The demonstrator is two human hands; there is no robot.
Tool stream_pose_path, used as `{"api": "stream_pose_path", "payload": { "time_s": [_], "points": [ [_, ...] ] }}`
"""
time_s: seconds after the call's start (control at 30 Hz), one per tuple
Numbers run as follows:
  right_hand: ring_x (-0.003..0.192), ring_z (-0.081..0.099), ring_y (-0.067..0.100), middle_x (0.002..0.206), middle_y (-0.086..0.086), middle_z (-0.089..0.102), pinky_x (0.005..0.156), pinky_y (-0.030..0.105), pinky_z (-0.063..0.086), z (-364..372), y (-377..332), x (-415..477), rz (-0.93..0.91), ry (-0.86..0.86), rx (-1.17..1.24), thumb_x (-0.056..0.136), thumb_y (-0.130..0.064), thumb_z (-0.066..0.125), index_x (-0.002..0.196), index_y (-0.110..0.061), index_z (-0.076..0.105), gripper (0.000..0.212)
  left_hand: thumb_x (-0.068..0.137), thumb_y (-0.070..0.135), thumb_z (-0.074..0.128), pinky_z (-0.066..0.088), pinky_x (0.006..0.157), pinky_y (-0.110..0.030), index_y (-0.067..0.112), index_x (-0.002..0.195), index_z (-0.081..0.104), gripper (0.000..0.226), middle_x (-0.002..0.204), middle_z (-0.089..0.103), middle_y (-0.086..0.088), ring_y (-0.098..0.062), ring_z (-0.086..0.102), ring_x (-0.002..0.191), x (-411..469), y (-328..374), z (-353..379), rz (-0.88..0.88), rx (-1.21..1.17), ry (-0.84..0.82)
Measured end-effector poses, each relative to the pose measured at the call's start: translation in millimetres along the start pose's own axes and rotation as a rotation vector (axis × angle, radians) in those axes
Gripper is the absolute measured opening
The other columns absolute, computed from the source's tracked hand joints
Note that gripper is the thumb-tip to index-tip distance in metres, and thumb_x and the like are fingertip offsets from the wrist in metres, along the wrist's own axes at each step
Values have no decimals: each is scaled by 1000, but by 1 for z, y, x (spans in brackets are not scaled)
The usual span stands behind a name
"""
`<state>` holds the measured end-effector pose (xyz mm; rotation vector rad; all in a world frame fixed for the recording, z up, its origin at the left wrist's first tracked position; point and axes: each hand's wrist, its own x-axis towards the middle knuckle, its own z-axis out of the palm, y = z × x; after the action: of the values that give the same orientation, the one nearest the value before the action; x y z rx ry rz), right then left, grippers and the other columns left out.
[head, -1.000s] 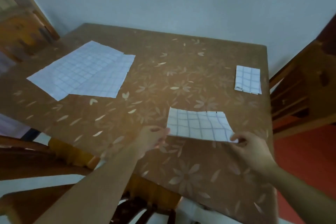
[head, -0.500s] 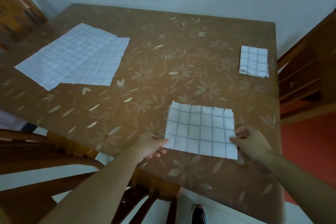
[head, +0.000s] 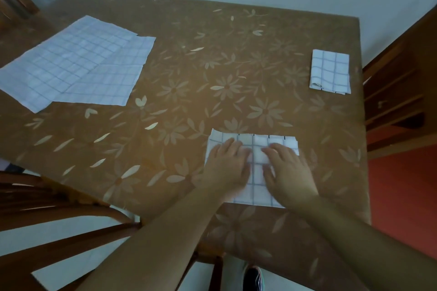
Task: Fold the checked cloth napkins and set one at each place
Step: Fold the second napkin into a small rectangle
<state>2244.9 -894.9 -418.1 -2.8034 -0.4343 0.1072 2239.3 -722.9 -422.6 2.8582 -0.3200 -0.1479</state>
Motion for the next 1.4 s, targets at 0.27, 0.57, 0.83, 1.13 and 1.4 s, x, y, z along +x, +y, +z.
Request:
{"api": "stream_pose_path", "payload": {
  "time_s": [0.27, 0.57, 0.83, 1.13, 1.4],
  "points": [
    [147, -10, 16, 162, -1, -2, 119, 45, -3, 39, 6, 5, -20, -130, -161, 92, -52, -1, 154, -21, 4, 69, 98, 48, 22, 12, 120, -49, 27, 151, 30, 58, 160, 26, -1, -24, 20, 148, 5, -3, 43, -21, 83, 2],
    [146, -18, 16, 156, -1, -23, 120, 44, -7, 22, 29, -6, 58, -210, -238, 85, -63, -9, 147, -23, -18, 74, 90, 68, 1, -12, 119, -46, 29, 151, -19, 75, 159, -27, 5, -13, -26, 145, -6, -39, 27, -237, 134, -128],
    [133, 38, 27, 139, 8, 52, 109, 51, 18, 30, -3, -27, -261, 9, -209, 91, -56, 35, 137, -16, 48, 62, 93, 65, 1, -7, 119, -50, 23, 153, -16, 76, 162, -18, -2, -20, -18, 149, -20, -40, 27, -296, 121, -110],
    [68, 60, 23, 79, 2, 64, 81, 38, 39, 32, -13, -42, -648, 167, -289, 81, -12, 52, 79, -16, 67, 15, 100, 52, 25, 5, 121, -44, 25, 156, 7, 64, 164, 3, 2, -15, 0, 150, -42, -46, 8, -290, -241, 123],
    [65, 60, 24, 71, -3, 61, 56, 33, 42, -31, -61, -25, -149, 18, 88, 88, -21, 53, 83, -18, 57, 7, 98, 54, 40, 27, 116, -46, 32, 151, 24, 60, 157, 27, 6, -17, 28, 142, -65, -53, -39, -396, -669, 175]
  ]
}}
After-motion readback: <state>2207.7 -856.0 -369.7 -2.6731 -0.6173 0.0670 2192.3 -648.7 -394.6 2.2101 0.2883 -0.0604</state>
